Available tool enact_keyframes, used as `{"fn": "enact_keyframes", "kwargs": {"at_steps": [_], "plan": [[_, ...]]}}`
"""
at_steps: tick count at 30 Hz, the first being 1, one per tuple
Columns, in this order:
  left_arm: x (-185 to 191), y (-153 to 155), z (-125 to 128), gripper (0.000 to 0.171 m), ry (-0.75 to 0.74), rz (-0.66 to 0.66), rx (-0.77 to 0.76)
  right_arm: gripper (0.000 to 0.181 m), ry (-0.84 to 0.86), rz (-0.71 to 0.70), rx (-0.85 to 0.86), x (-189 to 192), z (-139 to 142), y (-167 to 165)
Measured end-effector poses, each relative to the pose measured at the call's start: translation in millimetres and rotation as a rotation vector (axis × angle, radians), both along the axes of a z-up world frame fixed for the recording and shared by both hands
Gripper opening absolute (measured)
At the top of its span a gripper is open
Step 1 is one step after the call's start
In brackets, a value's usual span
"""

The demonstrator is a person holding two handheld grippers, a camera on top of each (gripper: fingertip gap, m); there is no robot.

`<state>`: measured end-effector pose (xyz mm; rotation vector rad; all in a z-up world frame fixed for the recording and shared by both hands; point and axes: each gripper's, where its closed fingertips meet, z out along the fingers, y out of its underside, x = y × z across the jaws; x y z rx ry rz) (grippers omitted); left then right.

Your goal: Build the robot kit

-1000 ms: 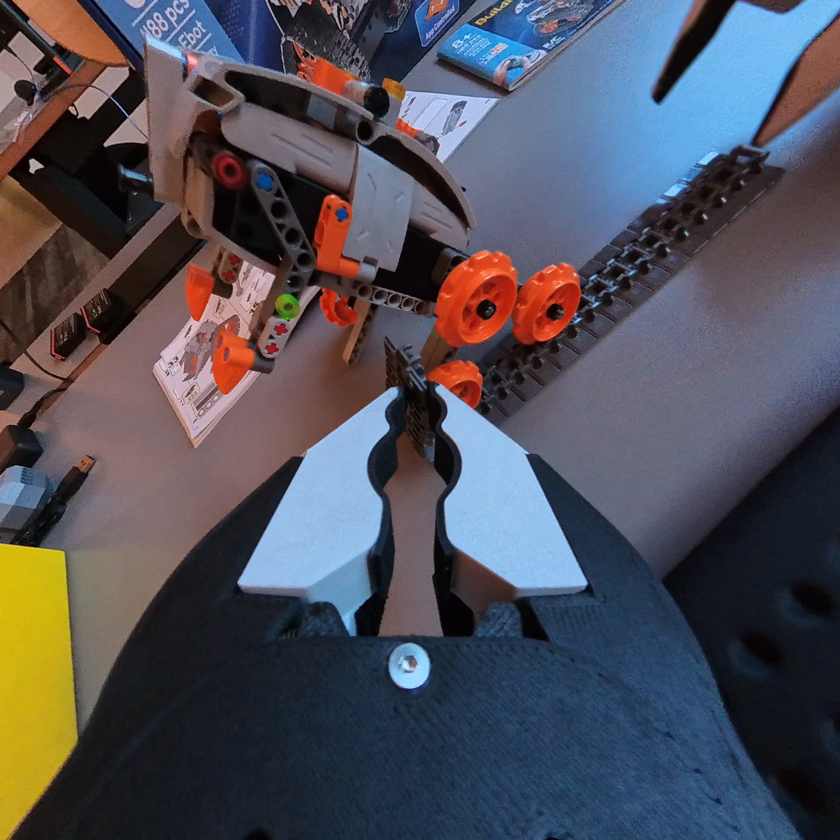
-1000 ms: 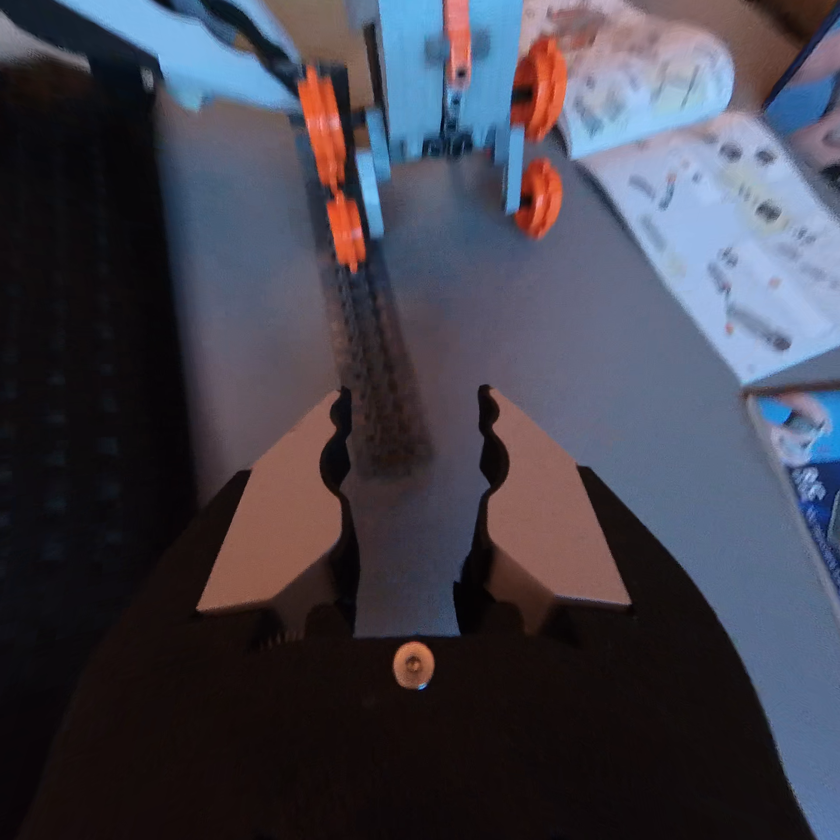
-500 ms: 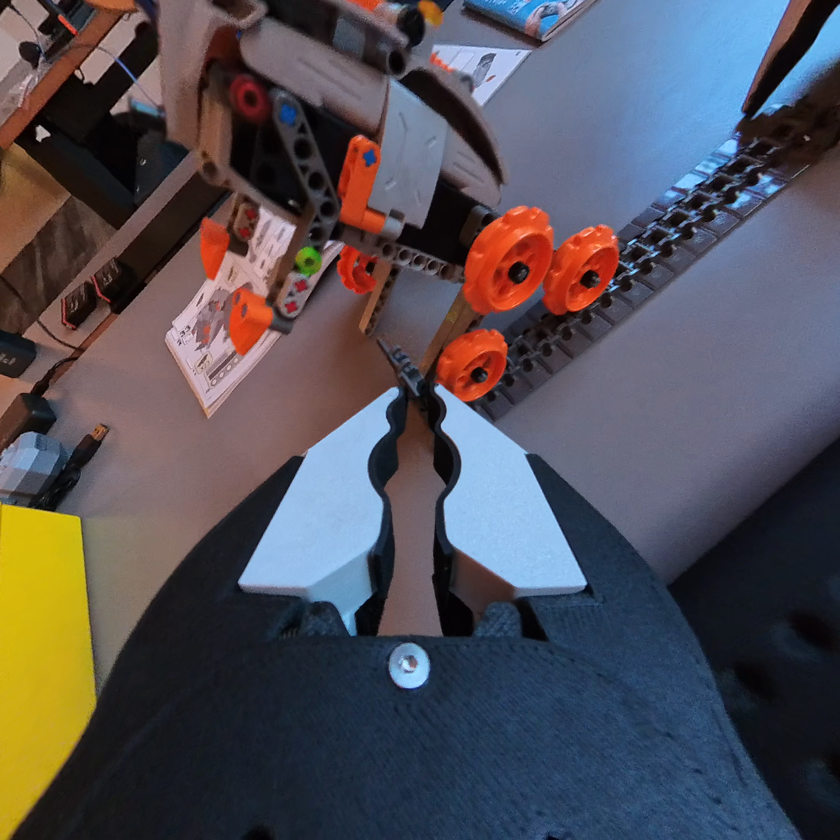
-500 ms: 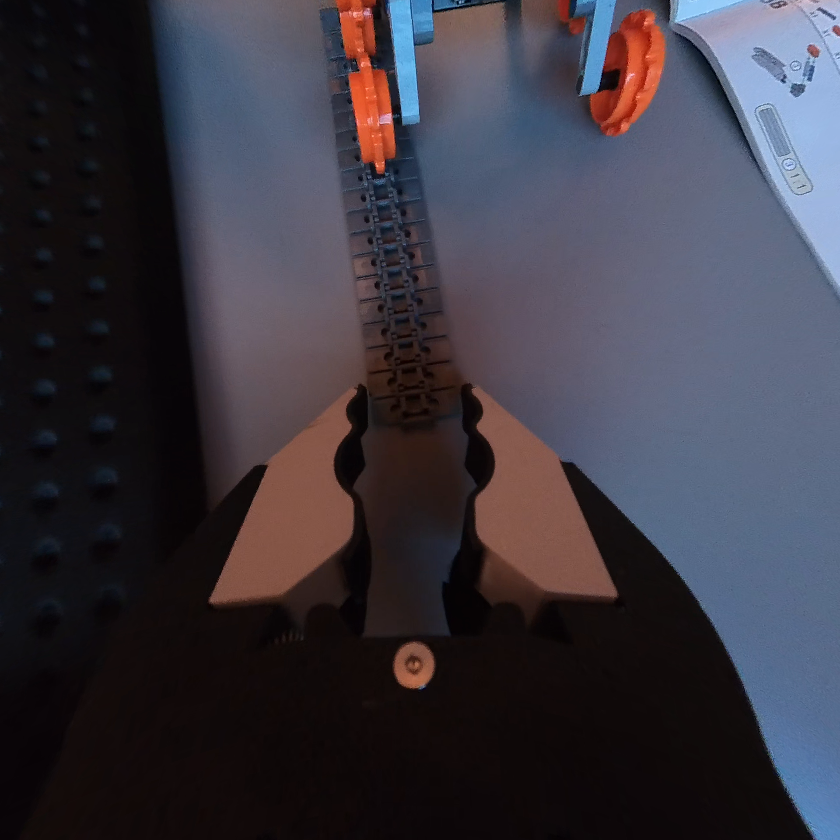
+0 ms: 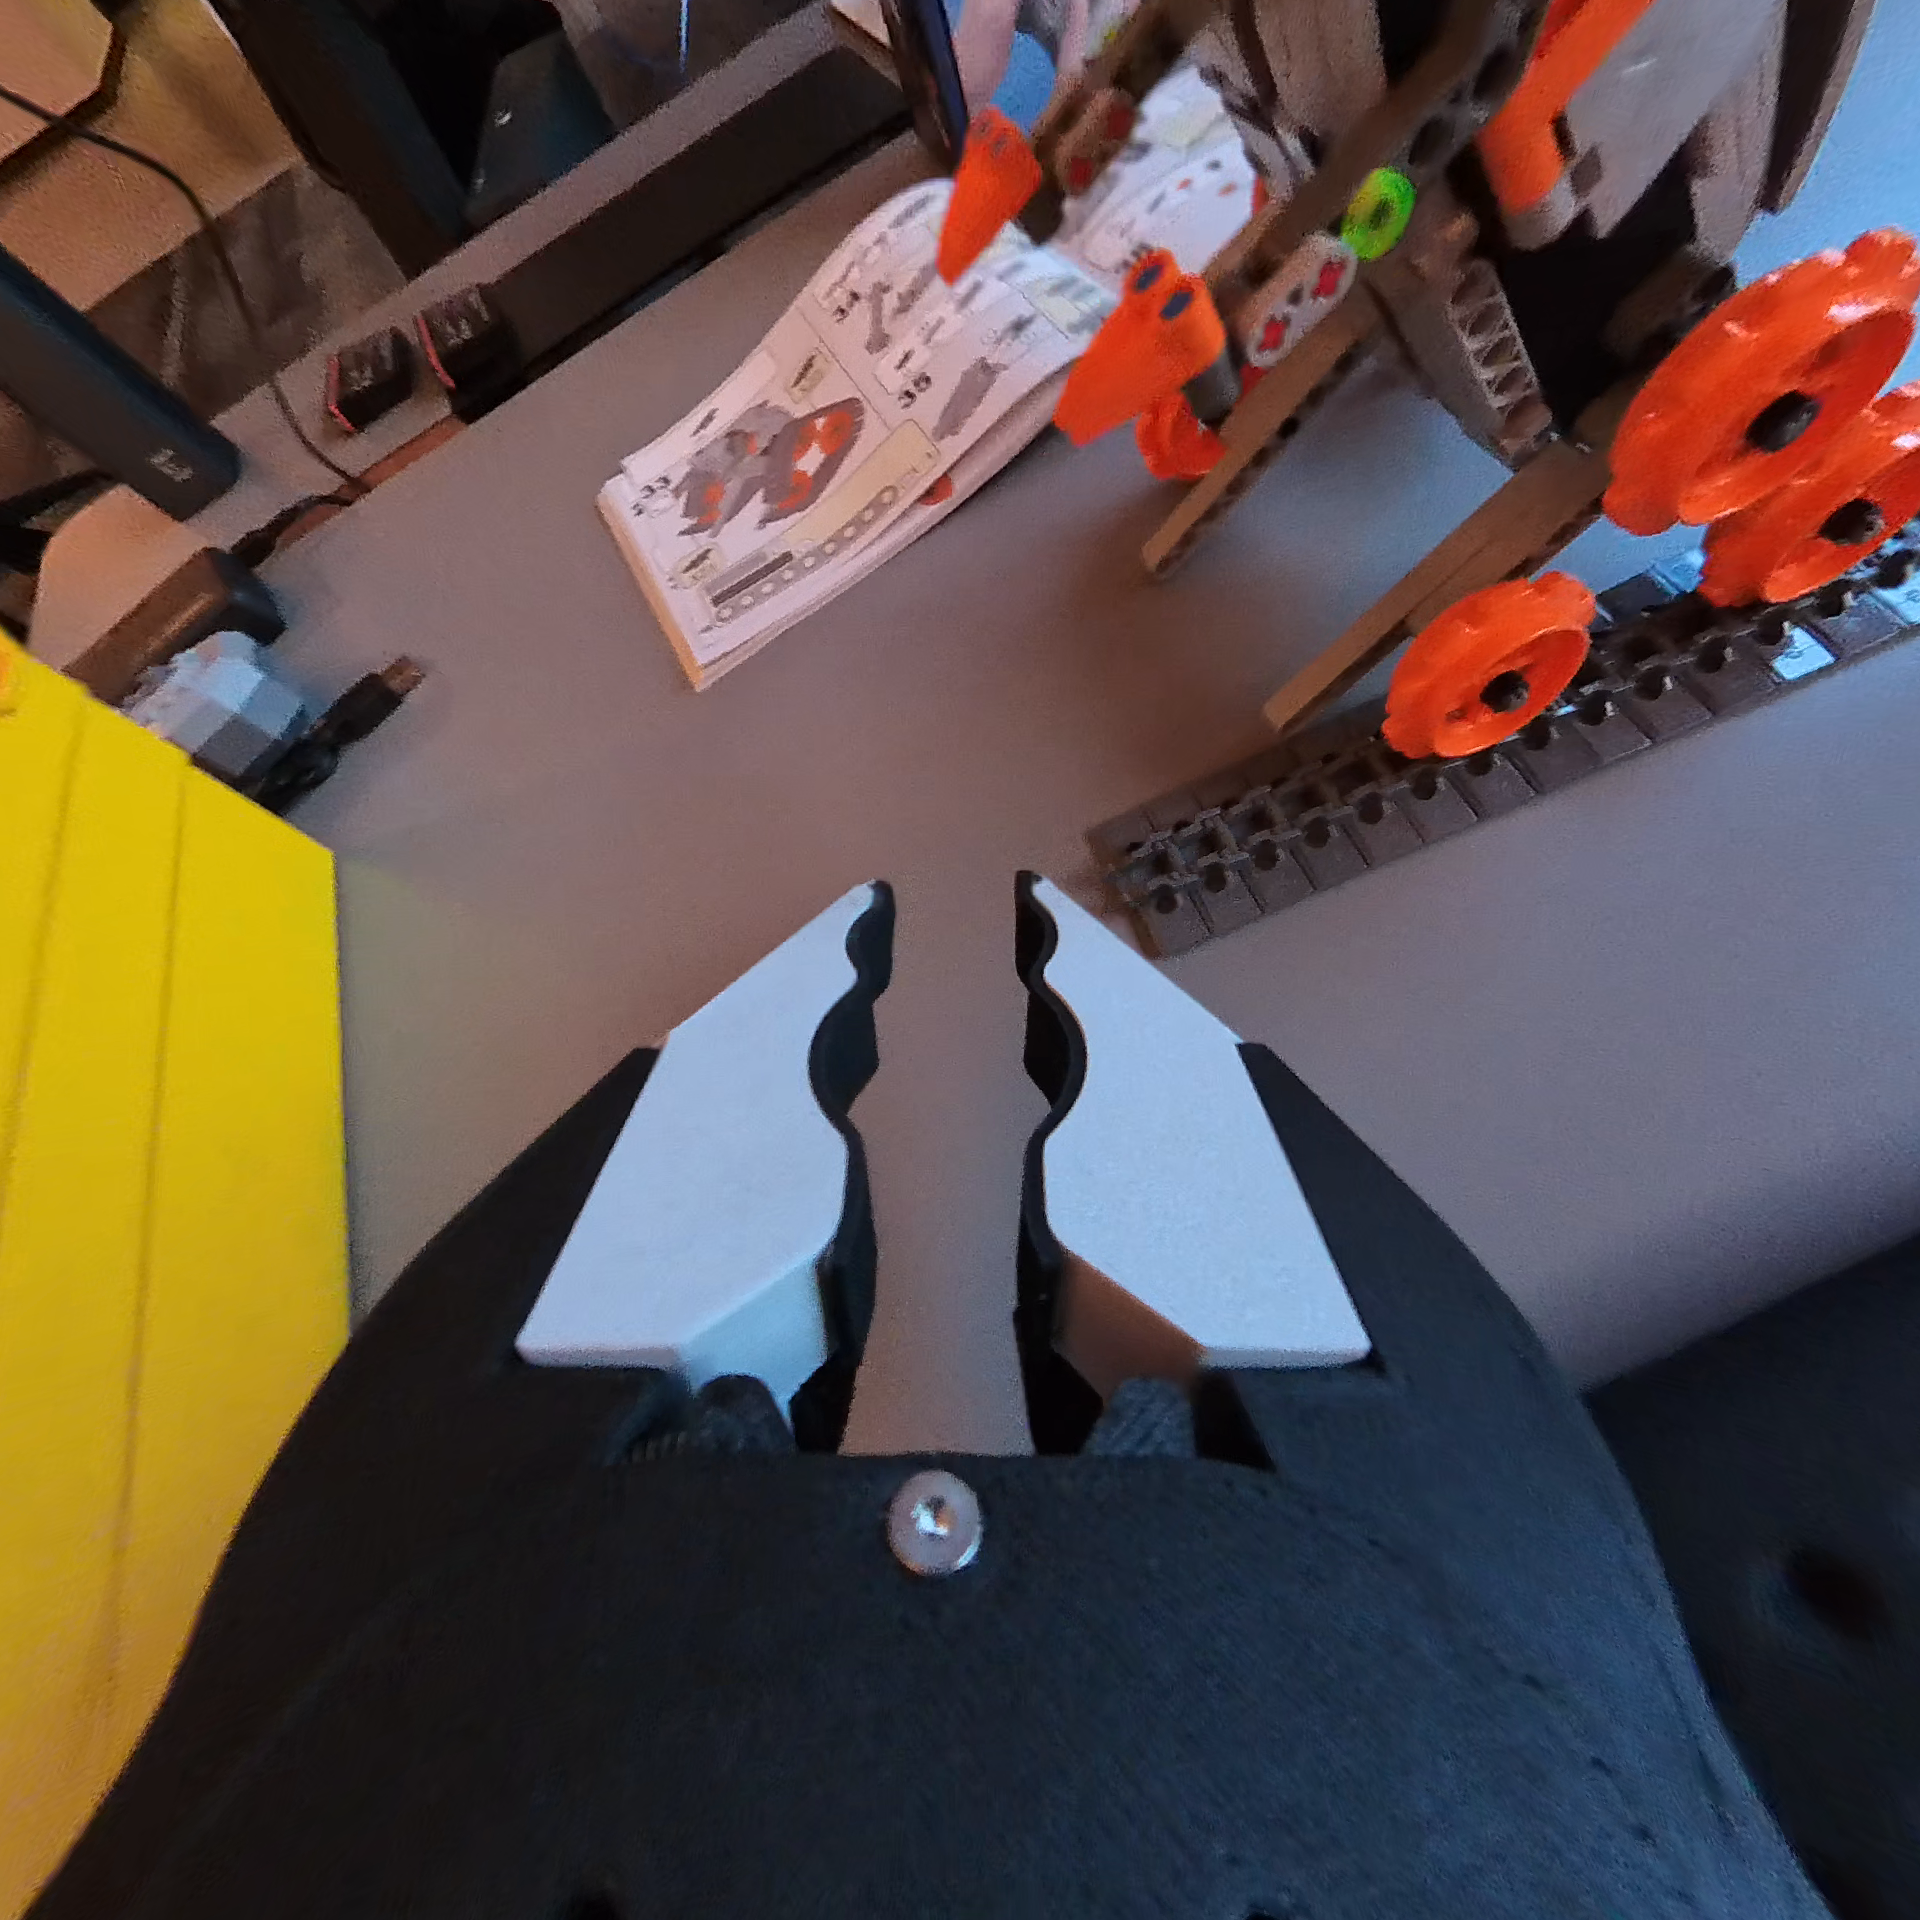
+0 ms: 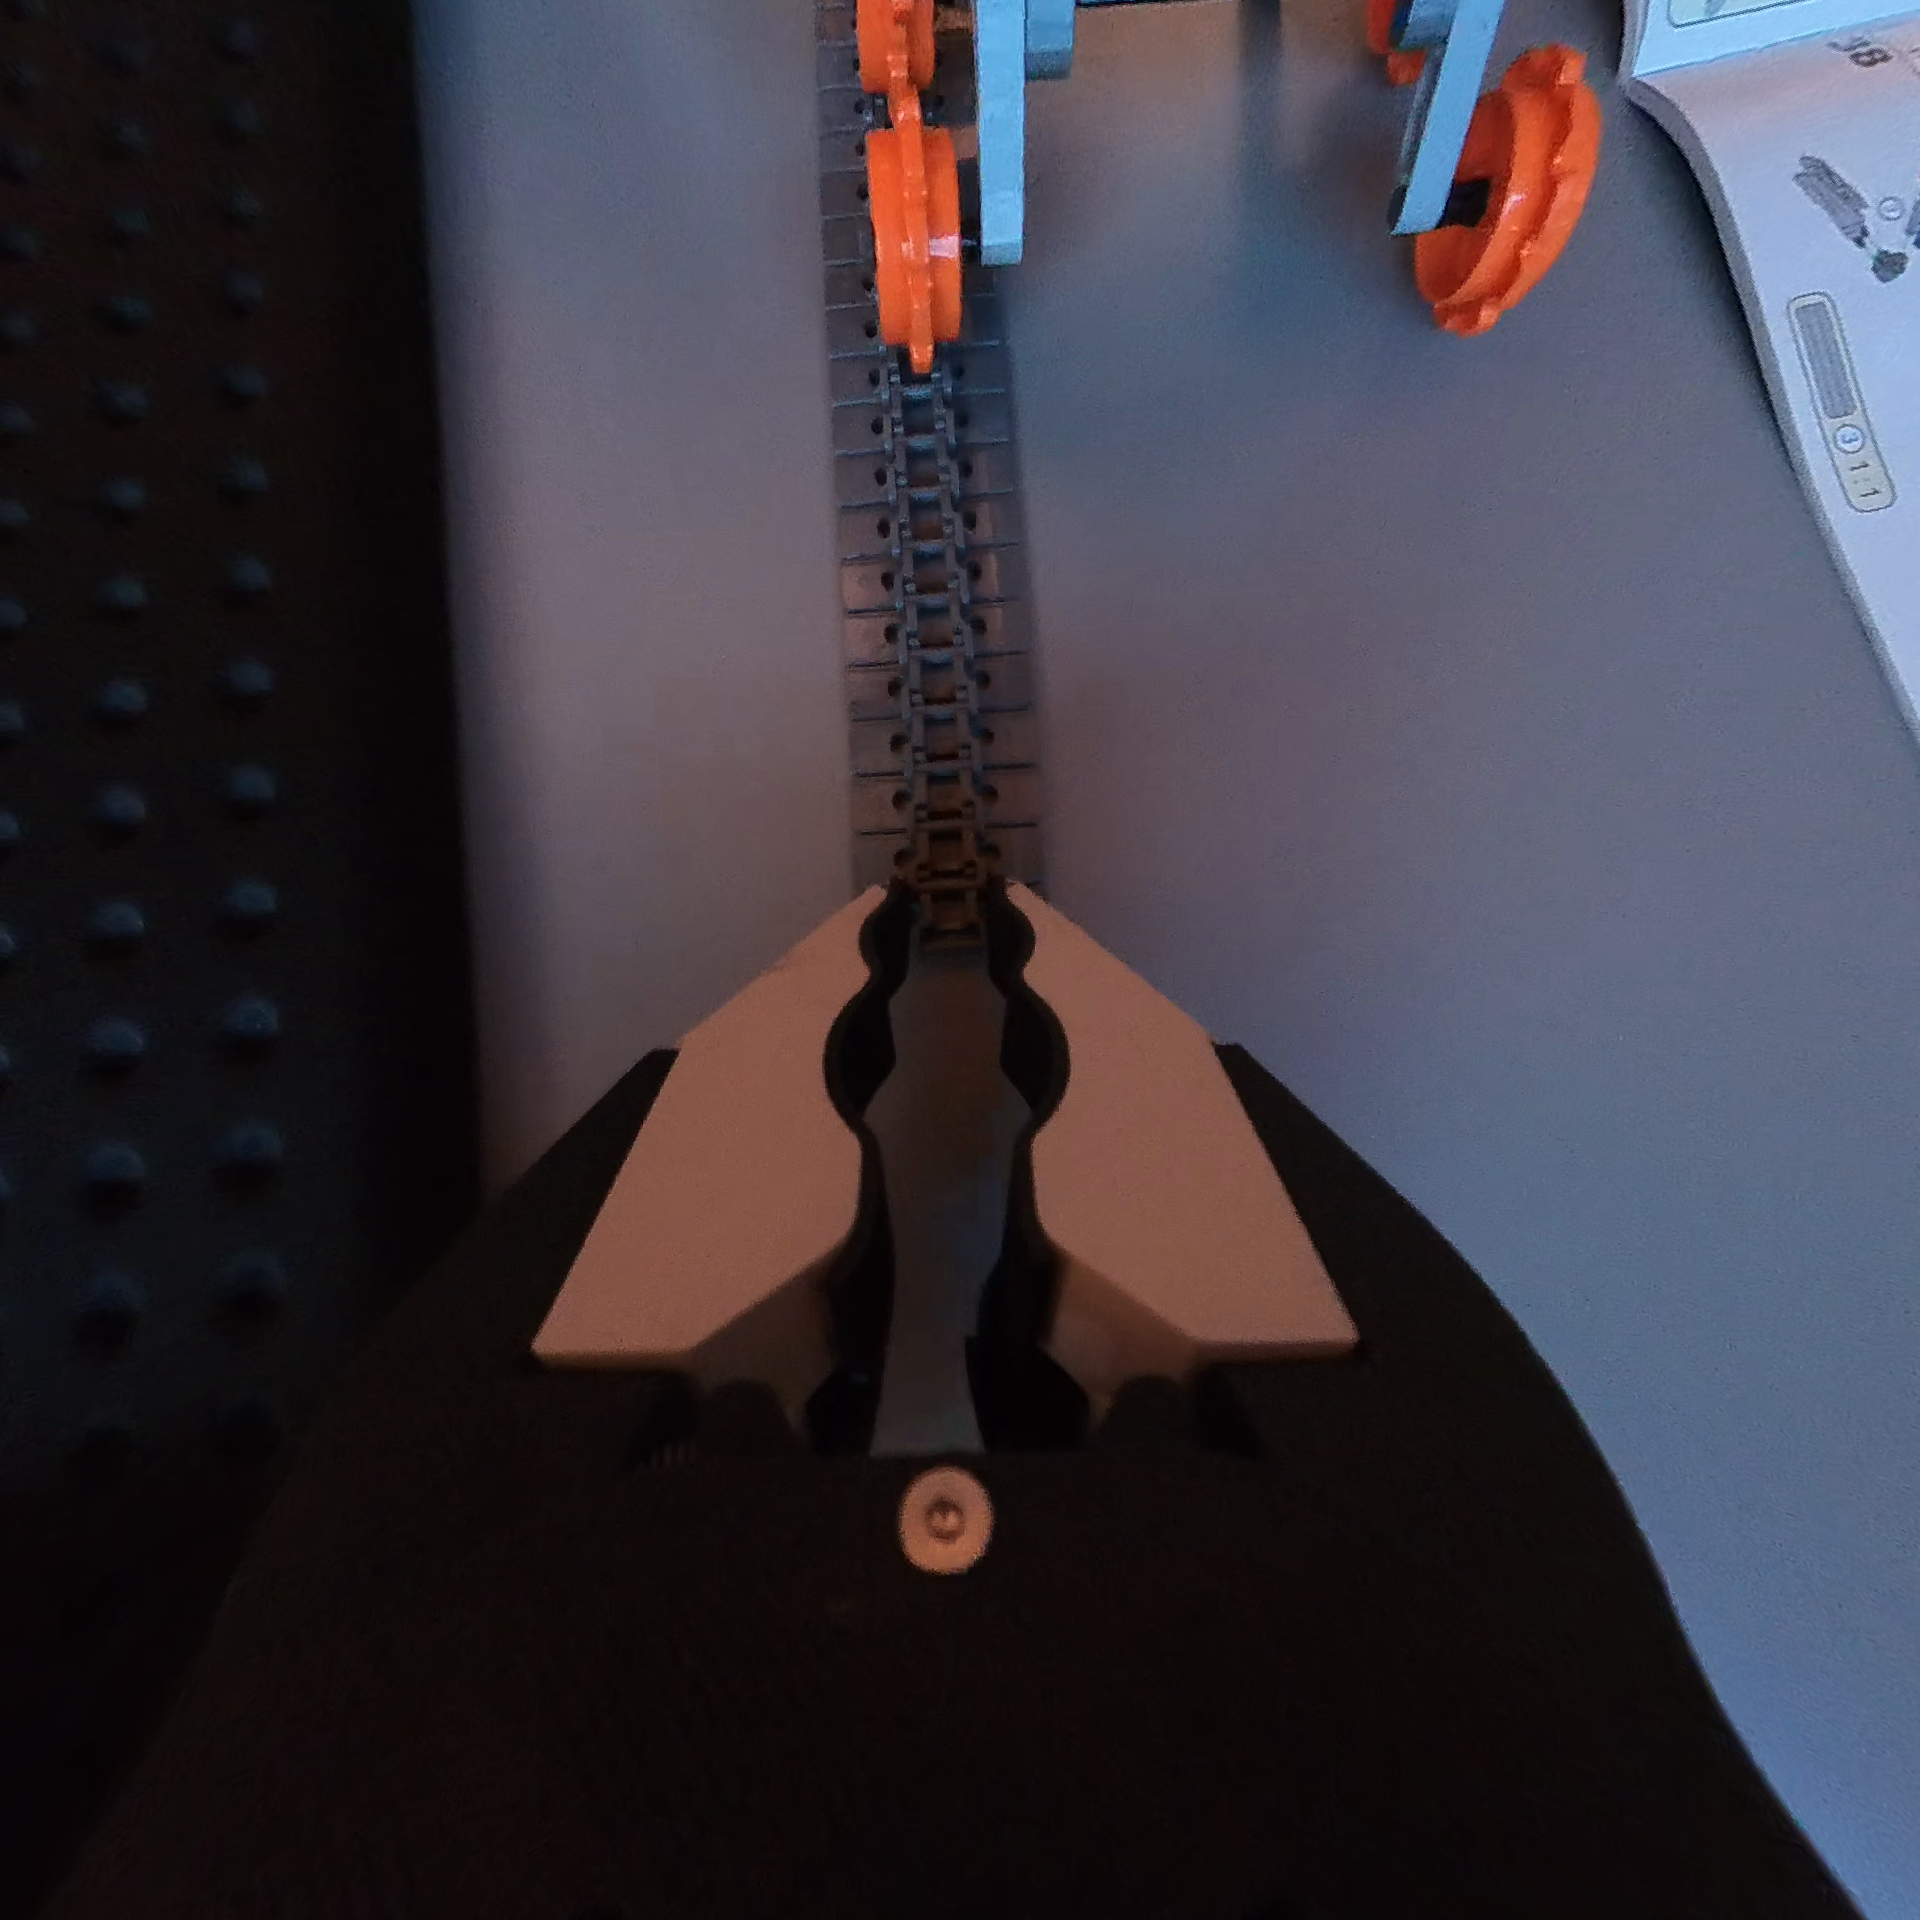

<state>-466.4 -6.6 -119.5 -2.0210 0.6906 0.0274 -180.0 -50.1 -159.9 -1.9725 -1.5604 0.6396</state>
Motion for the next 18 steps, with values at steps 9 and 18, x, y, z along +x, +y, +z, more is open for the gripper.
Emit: {"fn": "enact_keyframes", "kwargs": {"at_steps": [9,18], "plan": [[124.3,-58.3,40.0,0.027,-0.061,-0.444,0.078,0.013,-0.28,0.098,-0.008,-17.1,37.1,5.6],[242.5,-51.9,7.8,0.043,-0.048,-0.439,0.006,0.013,-0.433,0.104,-0.114,-29.3,45.9,11.5]]}}
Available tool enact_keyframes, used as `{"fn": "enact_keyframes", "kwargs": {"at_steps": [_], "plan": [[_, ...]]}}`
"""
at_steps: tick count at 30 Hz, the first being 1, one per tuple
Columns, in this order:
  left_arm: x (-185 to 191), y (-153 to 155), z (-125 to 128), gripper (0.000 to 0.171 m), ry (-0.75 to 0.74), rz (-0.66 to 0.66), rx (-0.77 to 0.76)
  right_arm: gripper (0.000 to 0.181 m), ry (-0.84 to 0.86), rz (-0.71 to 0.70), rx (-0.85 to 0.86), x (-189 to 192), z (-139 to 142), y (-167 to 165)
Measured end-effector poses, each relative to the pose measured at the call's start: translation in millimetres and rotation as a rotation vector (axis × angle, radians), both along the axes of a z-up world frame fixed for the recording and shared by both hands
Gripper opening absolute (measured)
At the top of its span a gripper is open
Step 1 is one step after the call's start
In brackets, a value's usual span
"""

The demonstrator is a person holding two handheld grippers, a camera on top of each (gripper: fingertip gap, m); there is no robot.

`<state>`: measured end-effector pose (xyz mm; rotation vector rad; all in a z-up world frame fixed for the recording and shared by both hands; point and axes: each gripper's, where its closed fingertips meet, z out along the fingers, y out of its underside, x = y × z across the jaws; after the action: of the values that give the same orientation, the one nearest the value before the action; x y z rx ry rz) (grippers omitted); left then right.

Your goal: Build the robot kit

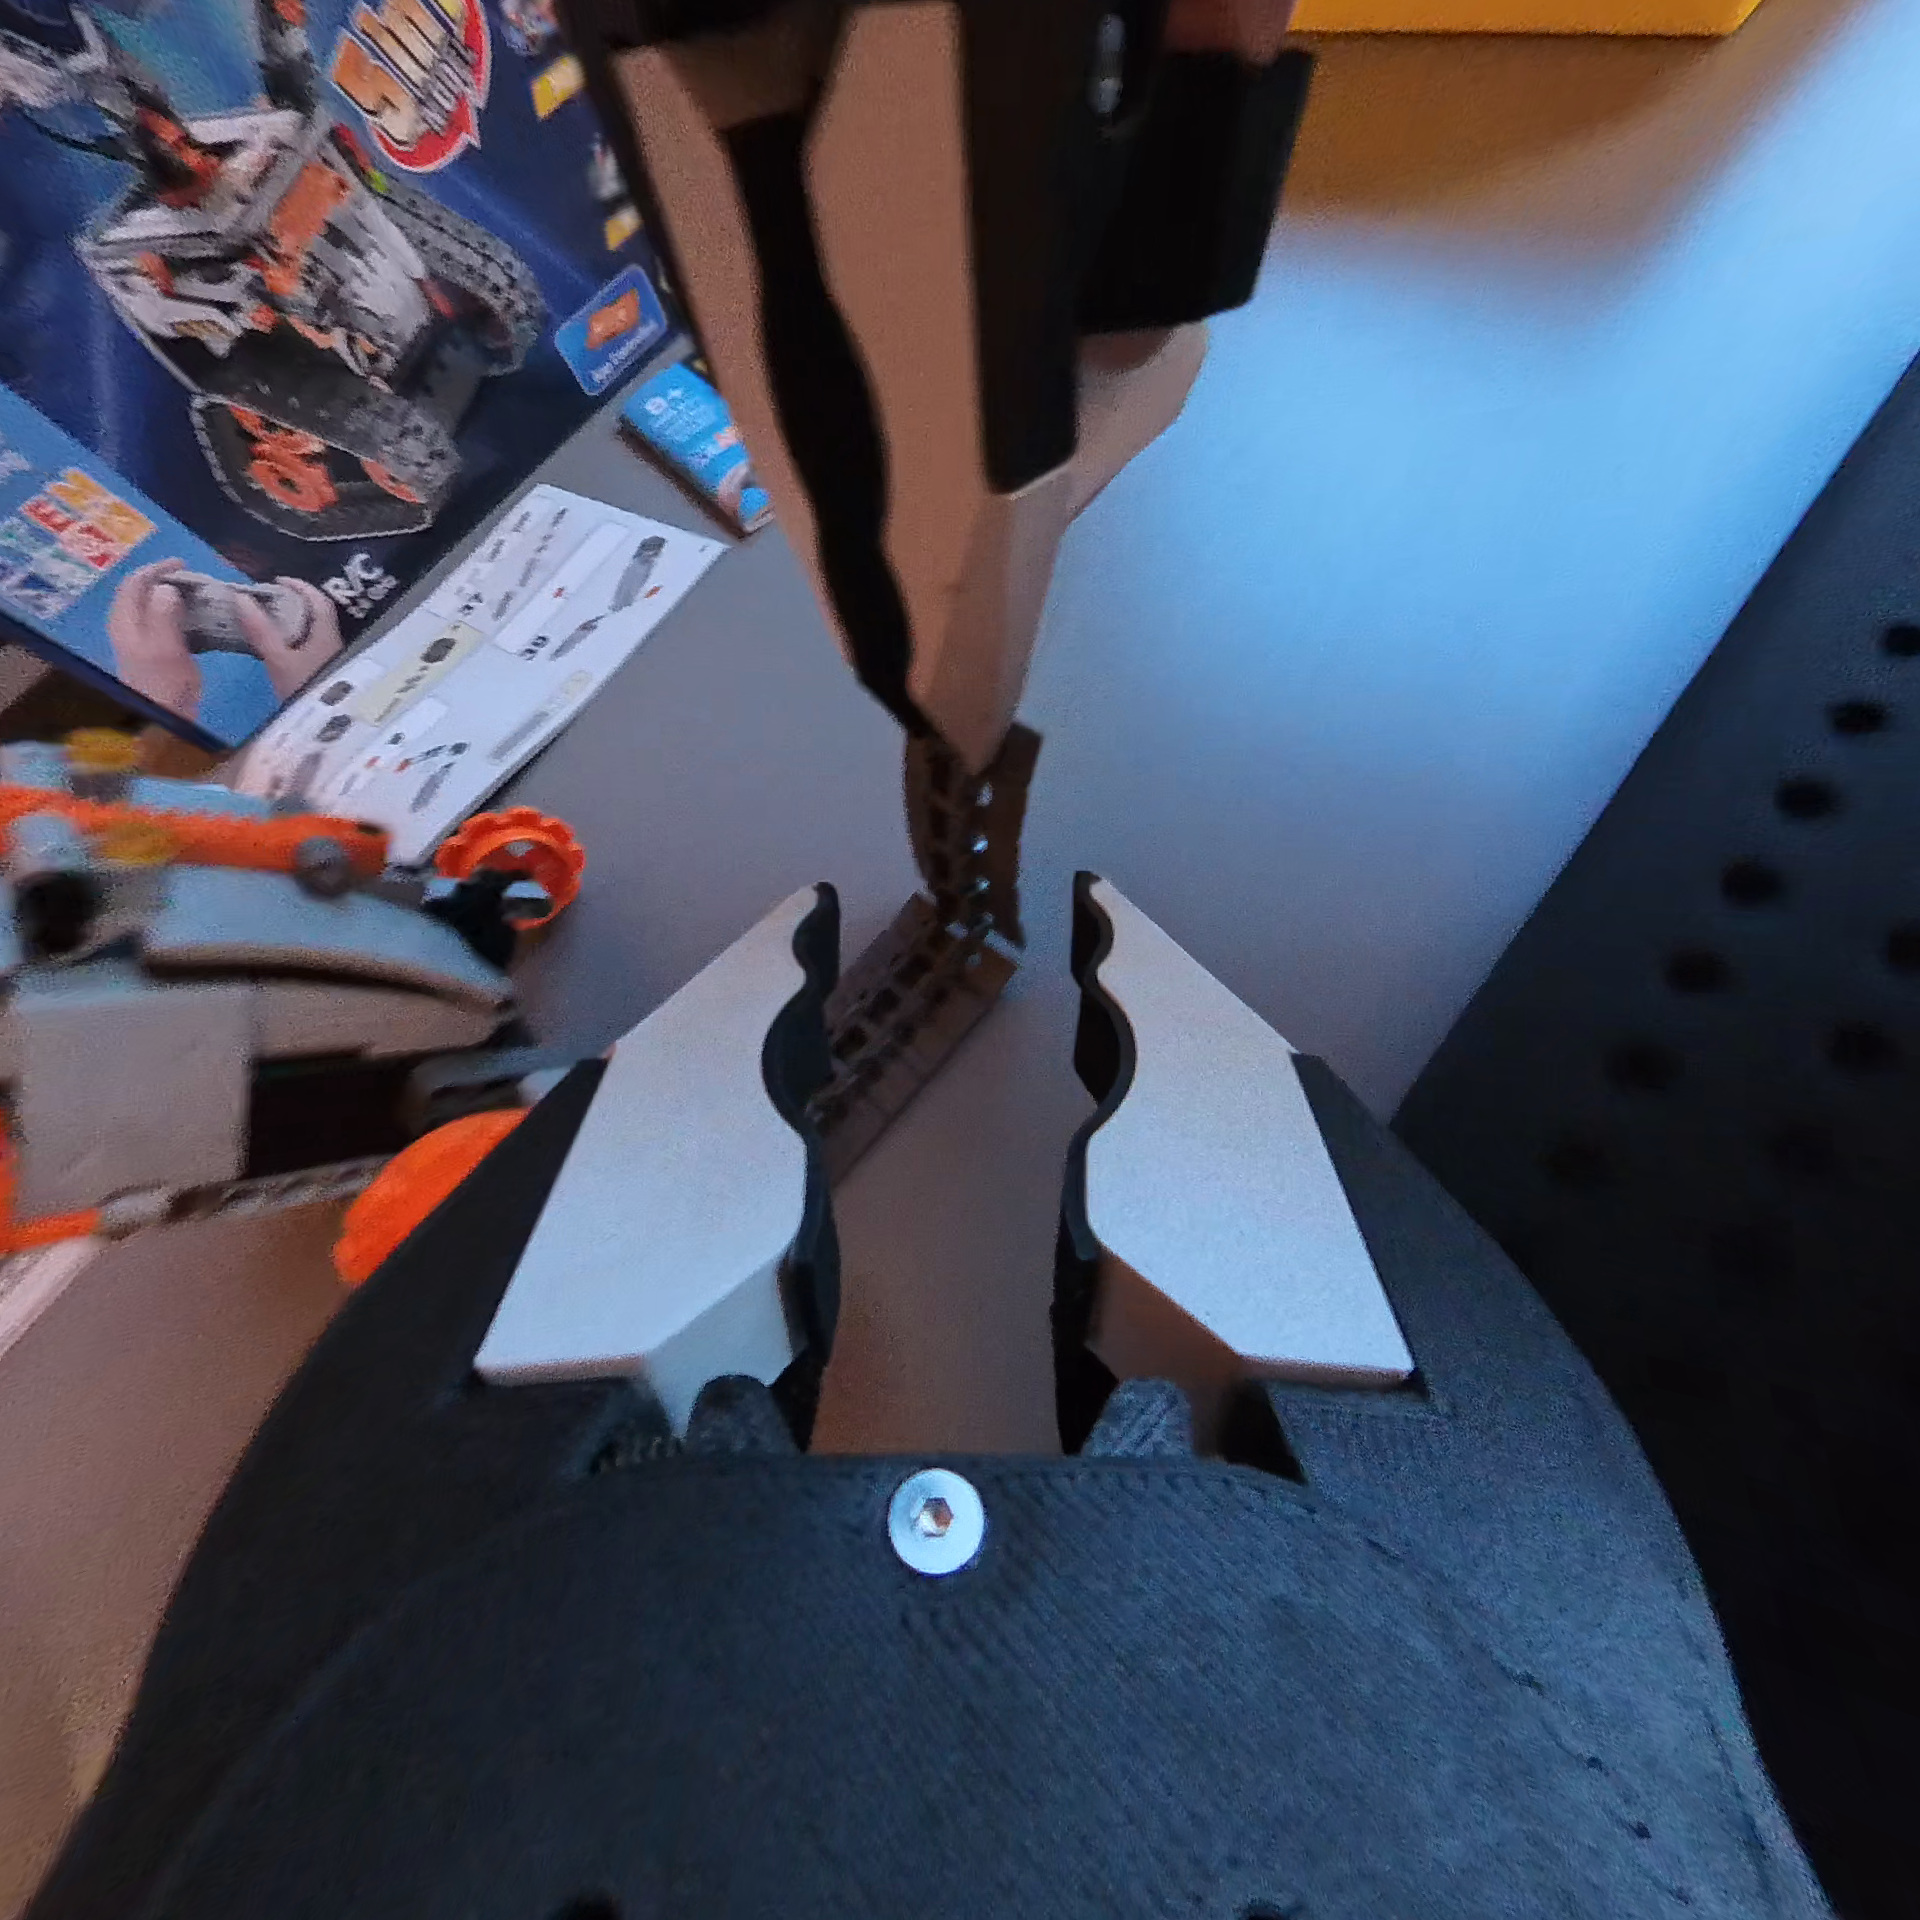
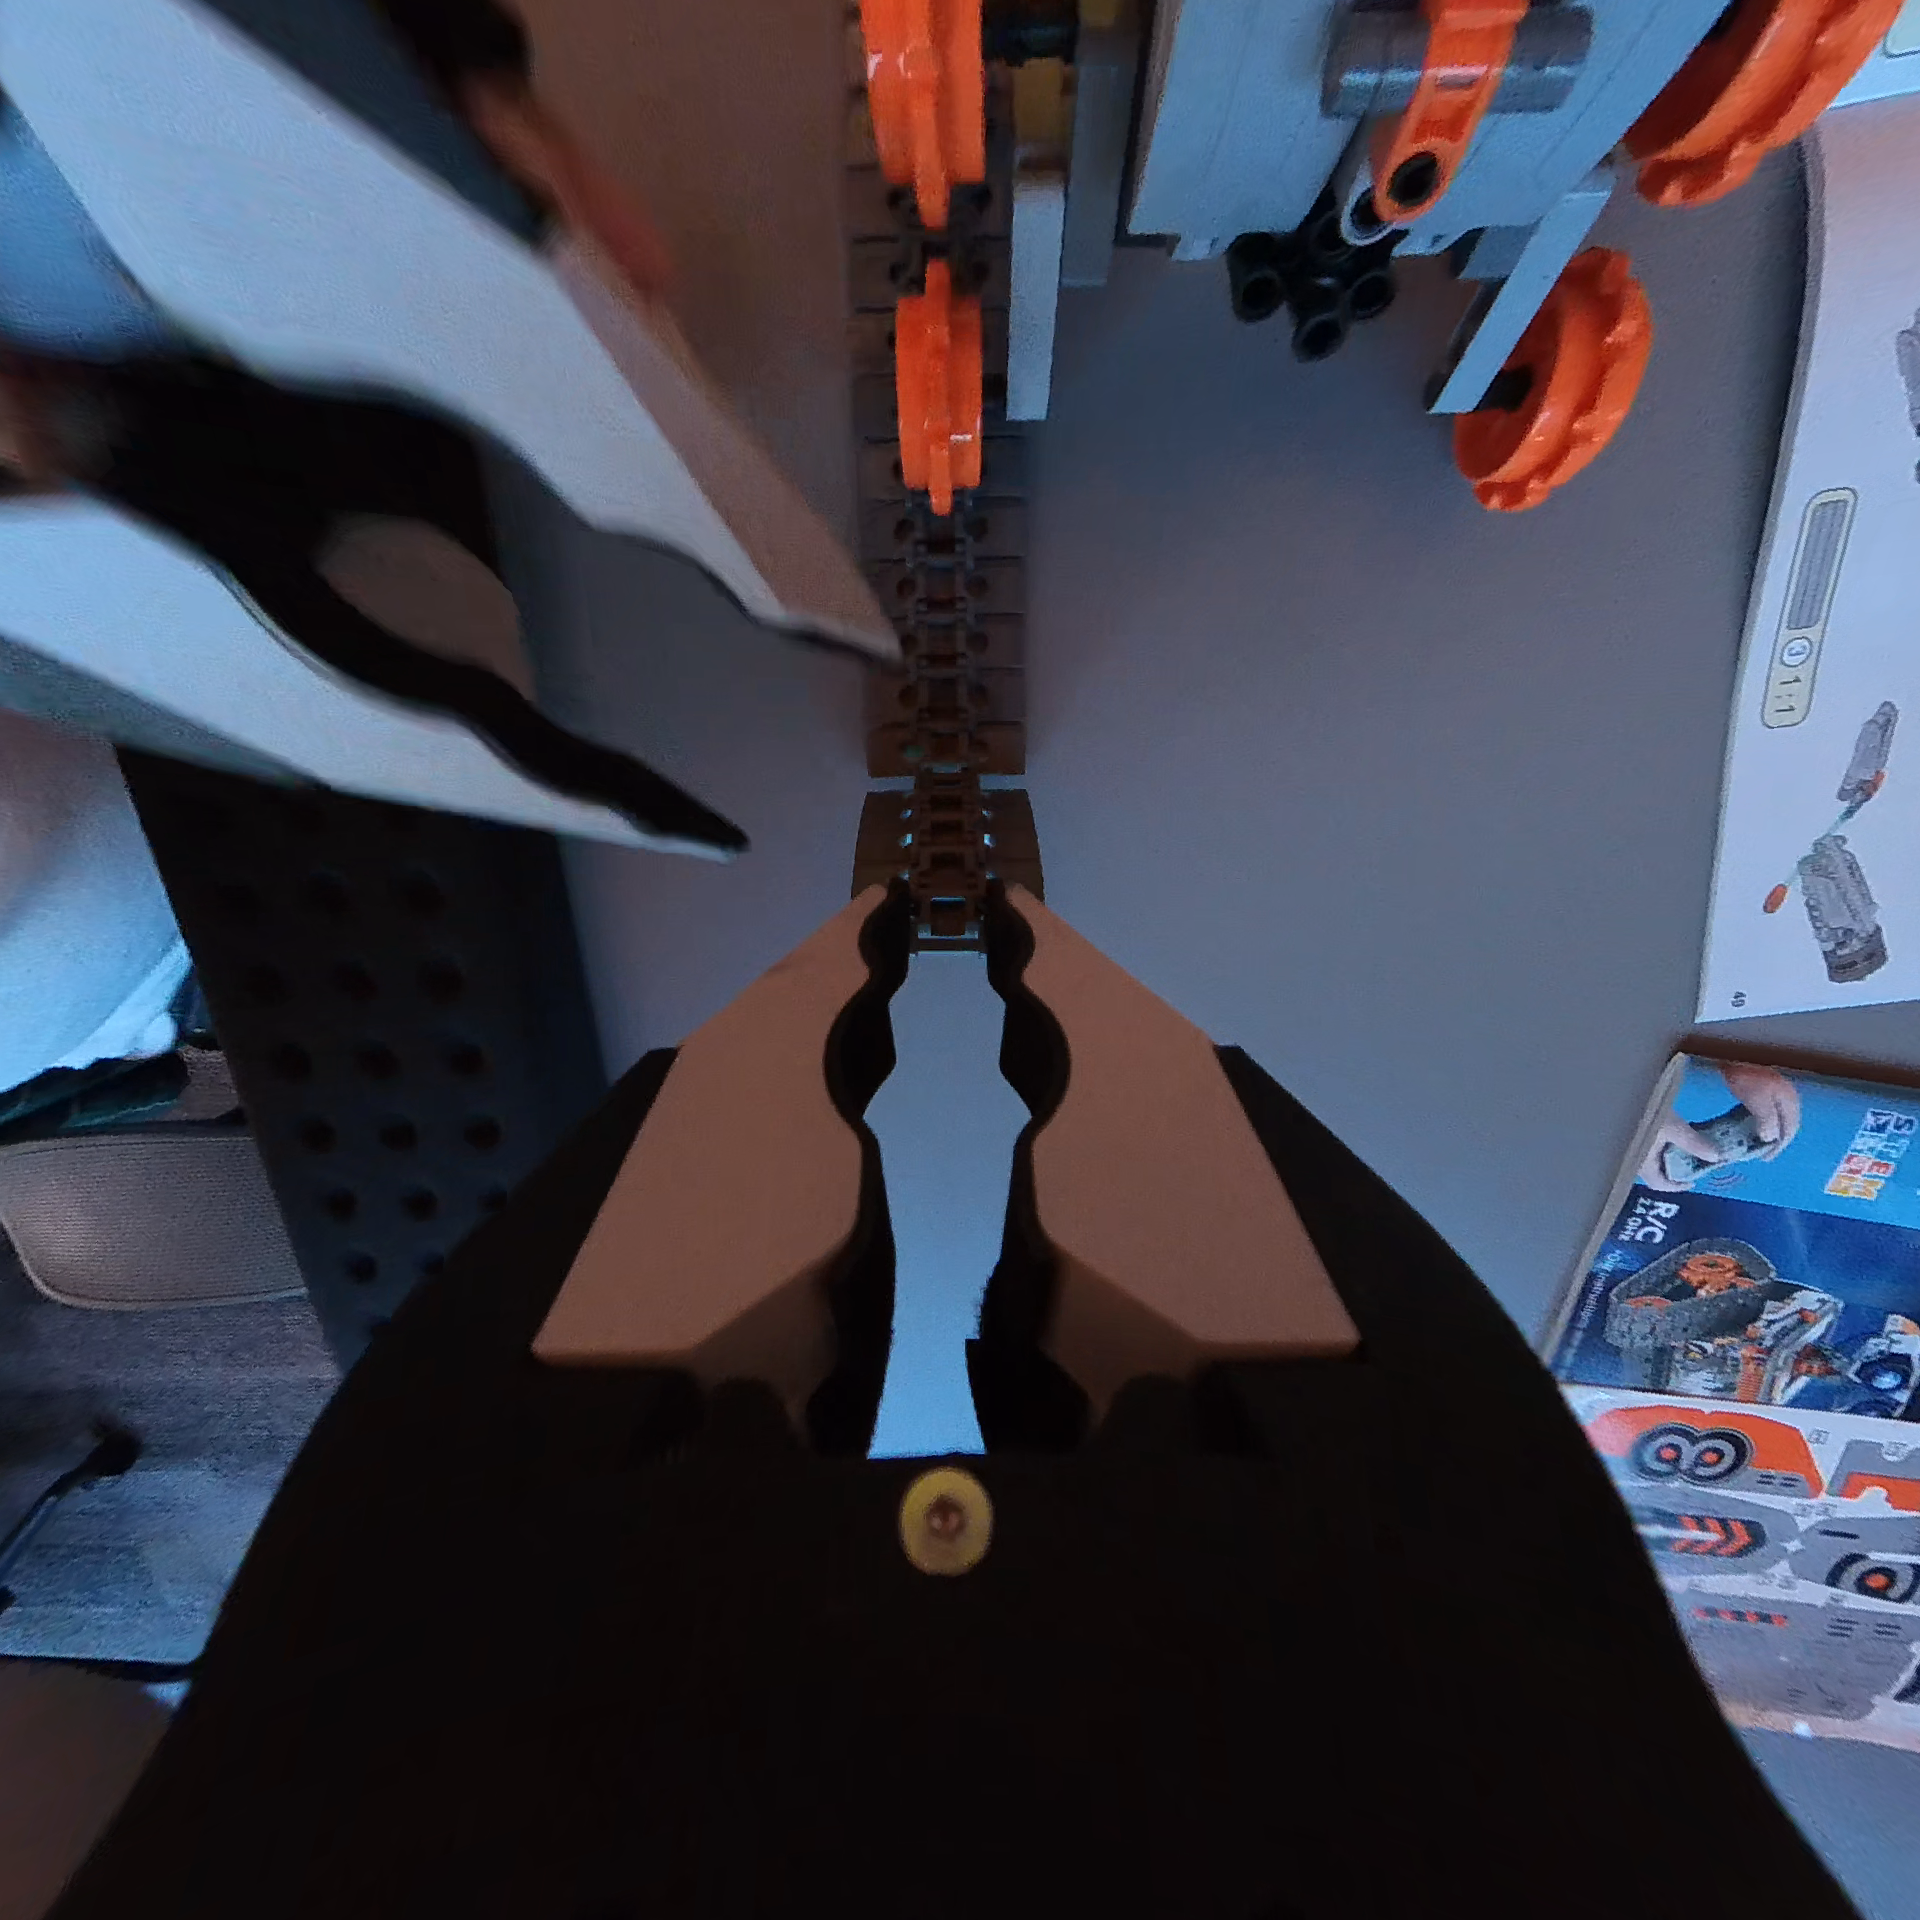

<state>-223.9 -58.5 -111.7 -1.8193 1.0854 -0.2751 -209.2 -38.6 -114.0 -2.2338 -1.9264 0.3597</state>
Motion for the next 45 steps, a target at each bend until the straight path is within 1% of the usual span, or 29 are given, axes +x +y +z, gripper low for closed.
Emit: {"fn": "enact_keyframes", "kwargs": {"at_steps": [2,4,6,7,8,10,11,14,16,17,18,19,20,22,24,26,28,29,31,35,37,40,43,45], "plan": [[11.9,6.1,-7.6,0.042,-0.002,0.017,-0.016,0.013,0.016,-0.022,-0.021,-1.8,2.9,0.9],[16.0,16.0,-11.8,0.039,-0.035,0.058,-0.036,0.013,0.03,-0.042,-0.045,-1.6,4.6,1.2],[17.8,23.6,-11.4,0.033,-0.079,0.088,-0.074,0.013,0.051,-0.057,-0.062,-2.1,6.7,1.8],[20.2,25.5,-10.8,0.03,-0.098,0.083,-0.089,0.013,0.06,-0.069,-0.058,-1.9,7.5,4.1],[23.3,25.7,-11.2,0.023,-0.111,0.071,-0.102,0.013,0.069,-0.081,-0.049,-1.7,8.7,7.1],[21.2,28.6,-9.6,0.02,-0.099,0.079,-0.078,0.013,0.11,-0.092,-0.039,-5.2,11.7,10.7],[19.7,28.8,-9.1,0.02,-0.1,0.08,-0.073,0.006,0.156,-0.104,-0.016,-9.1,15.9,14.6],[11.9,29.0,-9.5,0.019,-0.137,0.108,-0.112,0.016,0.35,-0.148,0.088,-13.6,40.5,24.1],[4.2,29.4,-2.3,0.018,-0.181,0.128,-0.115,0.03,0.553,-0.238,0.194,-12.2,65.7,32.5],[0.2,29.0,3.2,0.018,-0.205,0.136,-0.11,0.035,0.682,-0.246,0.22,-14.9,76.4,28.3],[-4.0,28.6,9.0,0.016,-0.225,0.14,-0.1,0.045,0.799,-0.225,0.241,-18.8,81.8,19.9],[-7.8,27.6,14.2,0.016,-0.244,0.14,-0.094,0.059,0.861,-0.204,0.269,-20.4,78.0,12.7],[-12.1,26.9,19.1,0.015,-0.262,0.142,-0.087,0.07,0.864,-0.199,0.296,-20.0,65.2,9.6],[-21.6,26.2,27.1,0.012,-0.301,0.151,-0.081,0.079,0.801,-0.186,0.283,-23.1,29.6,4.3],[-30.5,26.4,30.4,0.012,-0.331,0.163,-0.093,0.079,0.784,-0.173,0.232,-36.9,7.7,0.4],[-39.2,28.9,31.5,0.012,-0.359,0.182,-0.102,0.075,0.761,-0.168,0.21,-52.7,-2.6,2.9],[-46.3,30.7,30.2,0.012,-0.379,0.196,-0.127,0.07,0.747,-0.159,0.235,-66.6,-3.3,8.1],[-49.0,31.1,30.2,0.012,-0.392,0.202,-0.141,0.065,0.753,-0.146,0.254,-73.0,-0.6,9.0],[-53.7,30.6,33.4,0.012,-0.42,0.201,-0.158,0.042,0.751,-0.131,0.31,-80.5,4.6,11.5],[-66.8,28.3,37.4,0.014,-0.41,0.188,-0.191,0.04,0.769,-0.124,0.37,-85.2,12.8,12.7],[-76.3,28.2,41.7,0.016,-0.411,0.186,-0.209,0.04,0.766,-0.131,0.362,-85.3,12.5,13.1],[-89.0,29.7,49.1,0.011,-0.43,0.167,-0.237,0.04,0.779,-0.133,0.331,-88.1,12.1,13.4],[-96.2,31.0,41.6,0.011,-0.415,0.148,-0.327,0.04,0.782,-0.129,0.317,-90.1,12.0,14.6],[-98.8,30.3,40.0,0.011,-0.447,0.14,-0.38,0.04,0.768,-0.108,0.335,-91.8,11.3,14.0]]}}
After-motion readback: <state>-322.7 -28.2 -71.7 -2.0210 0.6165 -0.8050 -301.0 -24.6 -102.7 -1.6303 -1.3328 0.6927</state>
